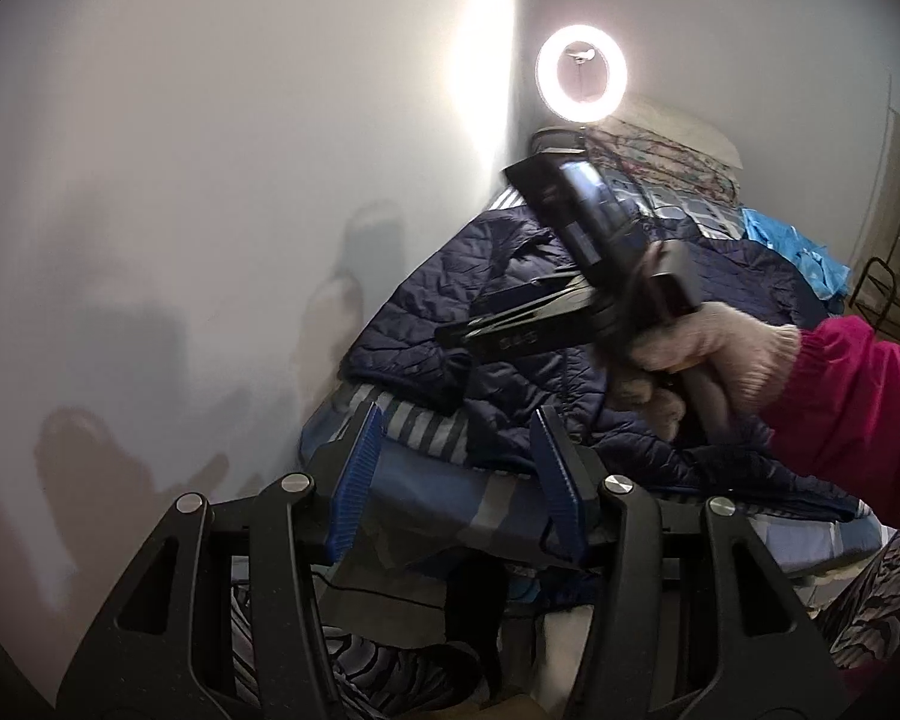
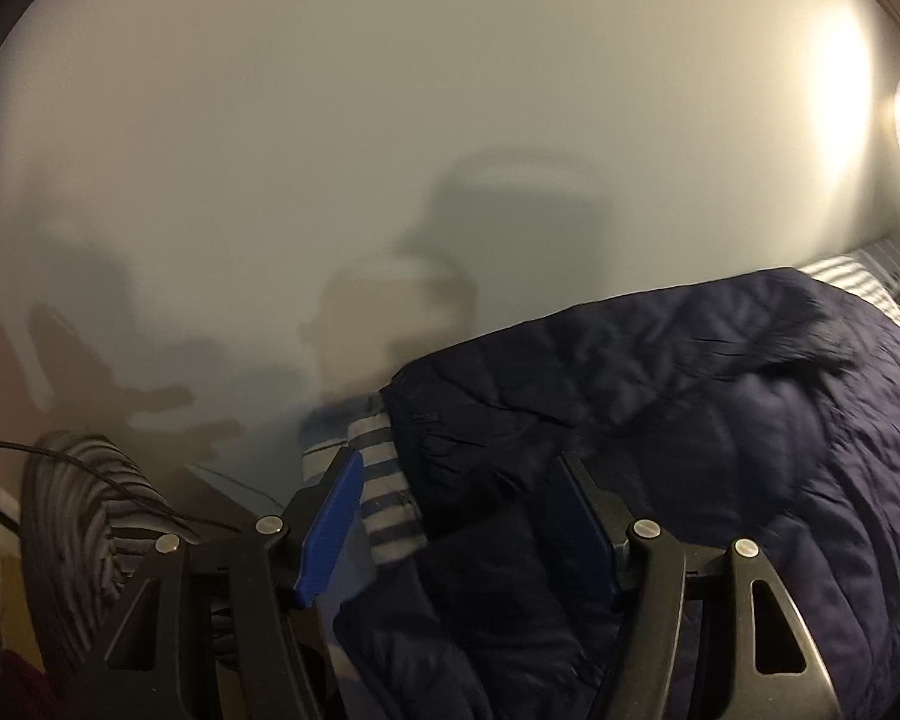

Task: Fold large clothes
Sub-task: 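Reach the right tool to a jacket sleeve cuff and close on it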

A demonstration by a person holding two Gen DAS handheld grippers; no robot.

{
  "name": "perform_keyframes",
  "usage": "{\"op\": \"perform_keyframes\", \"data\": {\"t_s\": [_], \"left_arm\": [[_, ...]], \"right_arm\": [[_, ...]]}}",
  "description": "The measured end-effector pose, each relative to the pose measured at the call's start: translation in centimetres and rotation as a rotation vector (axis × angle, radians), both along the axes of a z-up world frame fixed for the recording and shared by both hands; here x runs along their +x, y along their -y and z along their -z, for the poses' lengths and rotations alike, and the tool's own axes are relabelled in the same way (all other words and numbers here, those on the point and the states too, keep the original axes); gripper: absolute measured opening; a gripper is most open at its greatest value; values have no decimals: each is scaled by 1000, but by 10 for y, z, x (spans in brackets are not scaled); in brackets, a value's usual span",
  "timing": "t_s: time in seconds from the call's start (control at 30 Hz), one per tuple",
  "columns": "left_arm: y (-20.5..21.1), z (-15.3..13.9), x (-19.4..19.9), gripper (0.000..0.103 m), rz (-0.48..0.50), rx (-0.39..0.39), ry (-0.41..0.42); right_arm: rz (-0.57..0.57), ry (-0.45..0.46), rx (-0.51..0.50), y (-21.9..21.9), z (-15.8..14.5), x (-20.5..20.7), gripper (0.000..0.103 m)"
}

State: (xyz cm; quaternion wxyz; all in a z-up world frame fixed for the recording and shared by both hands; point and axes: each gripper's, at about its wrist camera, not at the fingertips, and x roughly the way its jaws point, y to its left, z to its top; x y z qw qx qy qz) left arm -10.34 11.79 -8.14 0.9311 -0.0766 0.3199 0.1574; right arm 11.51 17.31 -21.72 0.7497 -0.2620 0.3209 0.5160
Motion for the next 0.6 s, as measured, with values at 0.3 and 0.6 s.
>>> {"op": "perform_keyframes", "data": {"t_s": [0.3, 0.6], "left_arm": [[-21, 16, 3, 53, -50, -52, -17], [-27, 21, 11, 54, -54, -47, -24]], "right_arm": [[-32, 6, -202, -50, 58, 14, 58], [-11, 22, -271, -65, 87, 30, 20]]}}
